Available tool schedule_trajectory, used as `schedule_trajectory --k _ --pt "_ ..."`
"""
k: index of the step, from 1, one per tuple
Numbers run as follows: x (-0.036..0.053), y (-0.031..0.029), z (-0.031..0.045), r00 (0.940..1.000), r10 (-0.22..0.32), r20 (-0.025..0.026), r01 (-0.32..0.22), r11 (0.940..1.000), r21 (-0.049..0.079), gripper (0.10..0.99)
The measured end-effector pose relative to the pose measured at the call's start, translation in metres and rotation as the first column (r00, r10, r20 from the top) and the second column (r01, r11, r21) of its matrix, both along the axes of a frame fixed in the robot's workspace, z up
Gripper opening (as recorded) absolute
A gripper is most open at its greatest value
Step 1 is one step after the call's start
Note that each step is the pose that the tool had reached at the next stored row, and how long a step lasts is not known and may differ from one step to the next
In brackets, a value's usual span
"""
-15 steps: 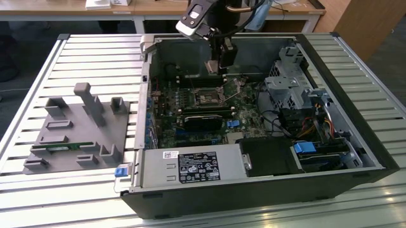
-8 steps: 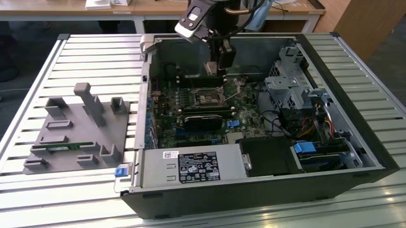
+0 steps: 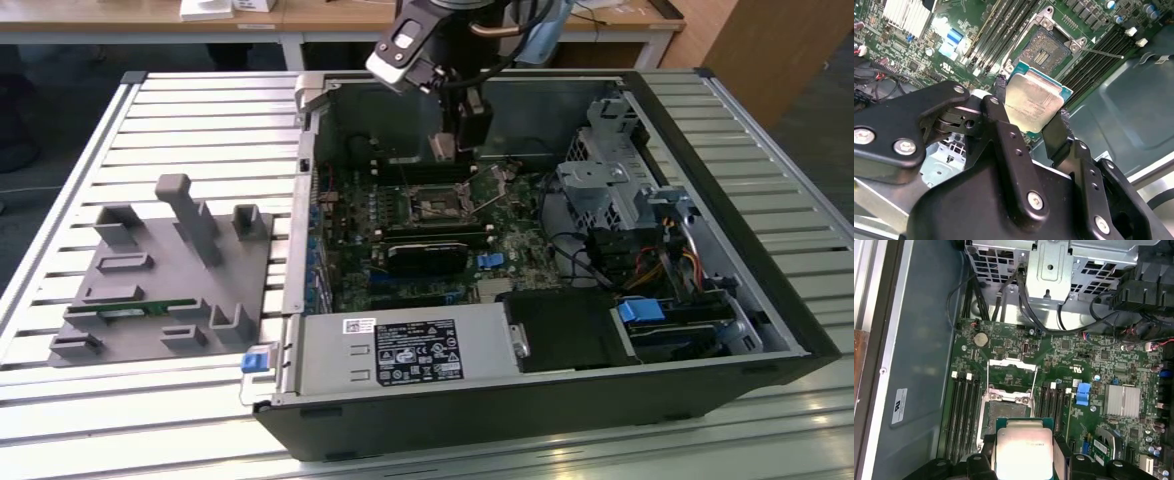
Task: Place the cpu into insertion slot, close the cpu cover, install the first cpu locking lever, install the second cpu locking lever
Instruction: 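Place the cpu into insertion slot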
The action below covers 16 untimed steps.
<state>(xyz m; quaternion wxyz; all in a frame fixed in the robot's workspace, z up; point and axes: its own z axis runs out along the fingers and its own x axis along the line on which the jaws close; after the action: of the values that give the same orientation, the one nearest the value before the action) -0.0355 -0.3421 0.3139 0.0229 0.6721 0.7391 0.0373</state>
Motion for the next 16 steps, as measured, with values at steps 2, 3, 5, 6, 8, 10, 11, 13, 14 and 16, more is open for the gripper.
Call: schedule_trajectory --k 2,3,5,6,8,10,11,13,14,16 --pt "-0.0001 0.0 -0.0011 1.0 -0.001 0.0001 0.001 1.0 0.0 0.541" --pt "-0.0001 0.0 -0.0017 1.0 -0.001 0.0 0.001 1.0 0.0 0.541" --pt "-0.0001 0.0 -0.0029 1.0 -0.001 0.0 0.001 1.0 0.0 0.541" --pt "-0.0001 0.0 -0.0034 1.0 -0.001 0.0 0.001 1.0 0.0 0.541" --pt "-0.0001 0.0 -0.0044 1.0 -0.001 0.0 0.001 1.0 0.0 0.541" --pt "-0.0002 0.0 -0.0054 1.0 -0.001 0.0 0.001 1.0 0.0 0.541" --pt "-0.0002 0.0 -0.0059 1.0 -0.001 0.0 0.001 1.0 0.0 0.541" --pt "-0.0002 0.0 -0.0069 1.0 -0.001 0.0 0.001 1.0 0.0 0.541" --pt "-0.0002 0.0 -0.0074 1.0 -0.001 0.0 0.001 1.0 0.0 0.541" --pt "-0.0002 0.0 -0.0084 1.0 -0.001 0.0 0.001 1.0 0.0 0.541"
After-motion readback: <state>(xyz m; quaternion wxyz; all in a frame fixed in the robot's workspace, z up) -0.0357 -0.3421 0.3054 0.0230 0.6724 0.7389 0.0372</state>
